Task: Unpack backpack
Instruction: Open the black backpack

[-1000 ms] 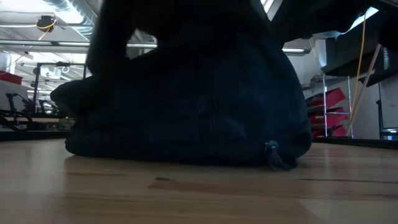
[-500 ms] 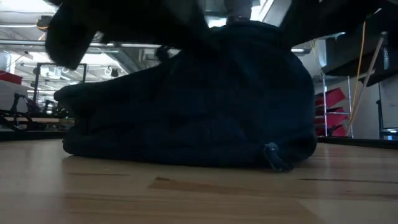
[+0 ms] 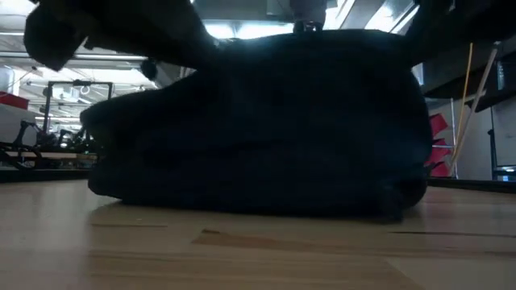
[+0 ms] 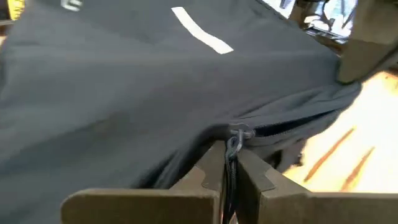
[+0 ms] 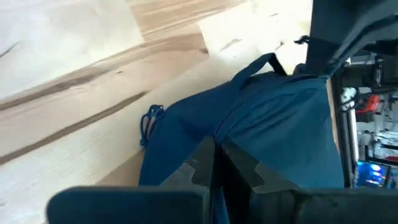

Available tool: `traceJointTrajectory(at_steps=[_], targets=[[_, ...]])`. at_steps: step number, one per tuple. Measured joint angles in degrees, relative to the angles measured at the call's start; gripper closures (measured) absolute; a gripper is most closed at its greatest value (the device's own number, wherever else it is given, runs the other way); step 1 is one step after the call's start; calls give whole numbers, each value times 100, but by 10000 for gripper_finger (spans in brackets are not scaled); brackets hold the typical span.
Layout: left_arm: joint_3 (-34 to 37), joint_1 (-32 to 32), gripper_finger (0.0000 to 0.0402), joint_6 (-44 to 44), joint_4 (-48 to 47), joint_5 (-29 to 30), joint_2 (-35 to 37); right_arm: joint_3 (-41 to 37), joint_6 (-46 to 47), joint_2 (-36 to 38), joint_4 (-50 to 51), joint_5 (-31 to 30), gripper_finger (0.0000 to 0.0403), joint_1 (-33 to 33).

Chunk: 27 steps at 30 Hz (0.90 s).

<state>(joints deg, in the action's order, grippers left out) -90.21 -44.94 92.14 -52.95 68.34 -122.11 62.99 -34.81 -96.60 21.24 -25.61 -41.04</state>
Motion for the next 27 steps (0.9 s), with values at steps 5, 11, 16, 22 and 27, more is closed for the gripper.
traceJointTrajectory(at_steps=[5, 11, 16, 22, 27], targets=[[-1, 50, 401, 52, -548, -482, 143, -8, 242, 96, 298, -54, 403, -192], [-2, 50, 401, 94, -674, -501, 246, -6, 606, 266, 650, -235, 403, -341], [0, 50, 401, 119, -635, -508, 248, -4, 807, 459, 947, -362, 403, -405], [0, 17, 401, 203, -636, -519, 248, -4, 1188, 643, 1412, -391, 403, -404], [0, 12, 401, 233, -605, -566, 248, -4, 1499, 677, 1818, -470, 403, -439]])
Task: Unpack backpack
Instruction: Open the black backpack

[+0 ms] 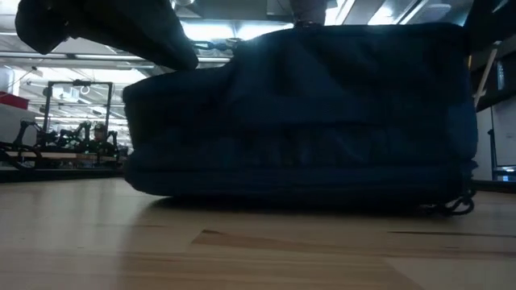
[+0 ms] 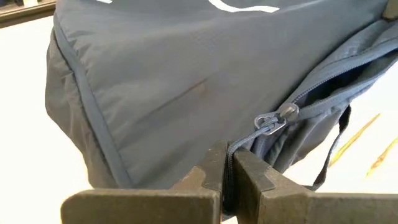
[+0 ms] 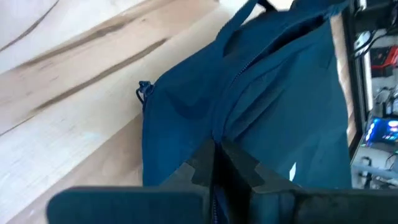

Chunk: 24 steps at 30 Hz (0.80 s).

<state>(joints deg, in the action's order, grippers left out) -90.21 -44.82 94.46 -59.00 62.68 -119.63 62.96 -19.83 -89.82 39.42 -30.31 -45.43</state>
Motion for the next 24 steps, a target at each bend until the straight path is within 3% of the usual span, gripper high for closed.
traceJointTrajectory(at_steps=[5, 9, 18, 24], targets=[[0, -12, 401, 8, 119, 120, 0, -2, 317, 2, -222, 112, 397, 2], [-4, -12, 401, 10, 233, 199, 0, -7, 596, 13, -235, 88, 365, 0], [-138, -23, 401, -405, 882, 86, -4, -7, 1165, 42, -857, -196, 219, 0], [-140, -34, 401, -621, 1220, -28, -4, 0, 775, -37, -2408, -99, 117, 83]])
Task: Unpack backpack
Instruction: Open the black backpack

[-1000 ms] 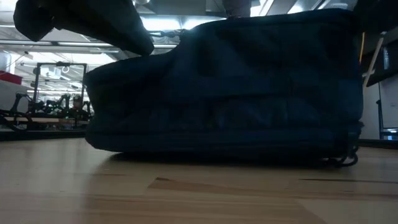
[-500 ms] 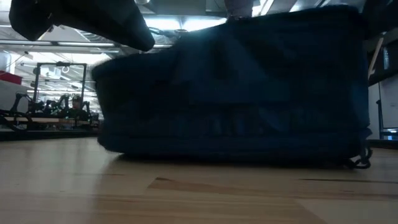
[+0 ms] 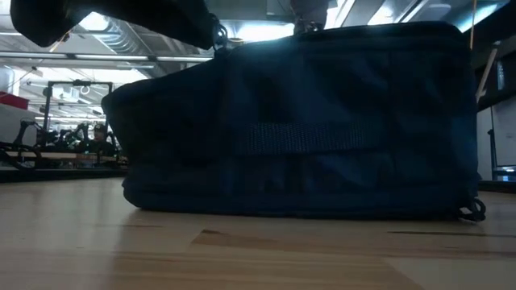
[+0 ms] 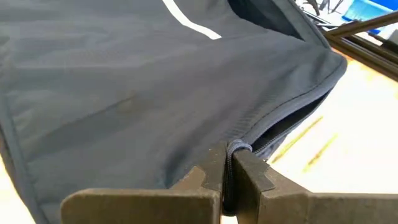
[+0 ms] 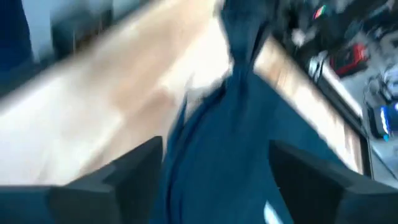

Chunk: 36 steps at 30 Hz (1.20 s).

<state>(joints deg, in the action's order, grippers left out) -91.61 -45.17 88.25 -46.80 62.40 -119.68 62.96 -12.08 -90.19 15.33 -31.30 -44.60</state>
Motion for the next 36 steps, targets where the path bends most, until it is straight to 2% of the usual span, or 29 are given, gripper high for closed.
traceJointTrajectory(at_steps=[2, 5, 10, 13, 18, 26, 31, 36], targets=[[0, -1, 401, -183, 120, -4, 0, 3, -179, -148, -437, 64, 98, 66], [0, -18, 401, -667, 322, -51, 0, 3, -422, -437, -986, 131, 94, 213], [2, -194, 401, -1117, 329, -348, 108, 0, -648, -872, -1853, 136, 123, 394], [1, -252, 401, -1478, 281, -800, 336, 0, -627, -1034, -2105, 209, 144, 462], [0, -250, 401, -2213, 214, -1026, 584, 27, -578, -1342, -2546, 135, 165, 455], [33, -266, 401, -3146, 402, -1328, 610, 825, -471, -2081, -2256, -234, 170, 706], [35, -280, 401, -4137, 966, -1585, 610, 1235, -325, -2414, -1809, -181, 171, 848], [39, -284, 401, -4869, 1037, -1627, 635, 1394, -201, -2514, -1599, -216, 171, 857]])
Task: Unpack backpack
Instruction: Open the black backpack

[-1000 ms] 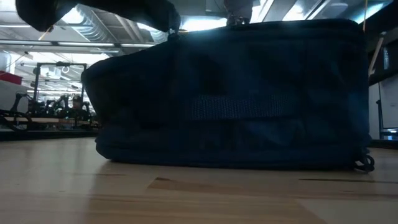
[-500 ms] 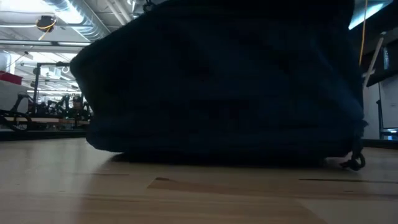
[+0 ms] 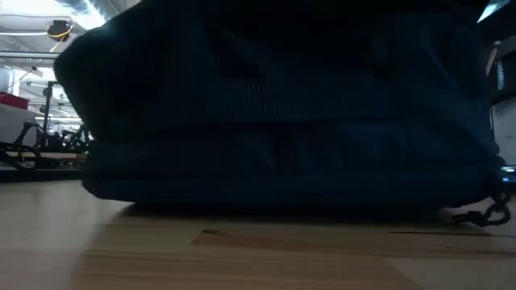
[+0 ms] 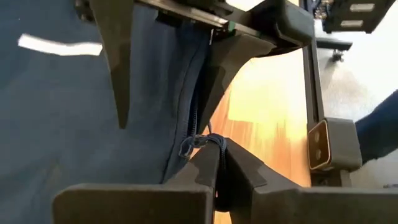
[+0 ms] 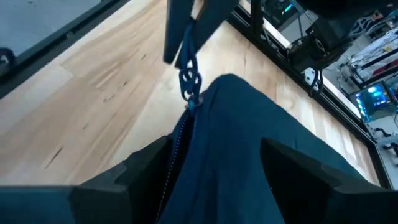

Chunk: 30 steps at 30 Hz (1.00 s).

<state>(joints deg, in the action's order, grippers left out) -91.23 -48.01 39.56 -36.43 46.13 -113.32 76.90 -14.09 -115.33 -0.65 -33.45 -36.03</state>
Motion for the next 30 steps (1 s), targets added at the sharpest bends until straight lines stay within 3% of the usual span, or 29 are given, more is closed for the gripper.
traceJointTrajectory(at_steps=[4, 11, 24, 30], targets=[[373, 7, 401, -550, 587, -109, 285, 46, 165, -1, 111, -129, 171, 0], [1890, 100, 401, -1164, 2597, -409, 1087, 46, 333, 0, 227, -337, 182, -159], [3047, 396, 401, -1939, 4327, -1153, 1370, 154, 567, 0, 270, -338, 302, -189], [3367, 459, 402, -2250, 4899, -1224, 1546, 475, 1048, 0, 1293, -308, 369, -269]])
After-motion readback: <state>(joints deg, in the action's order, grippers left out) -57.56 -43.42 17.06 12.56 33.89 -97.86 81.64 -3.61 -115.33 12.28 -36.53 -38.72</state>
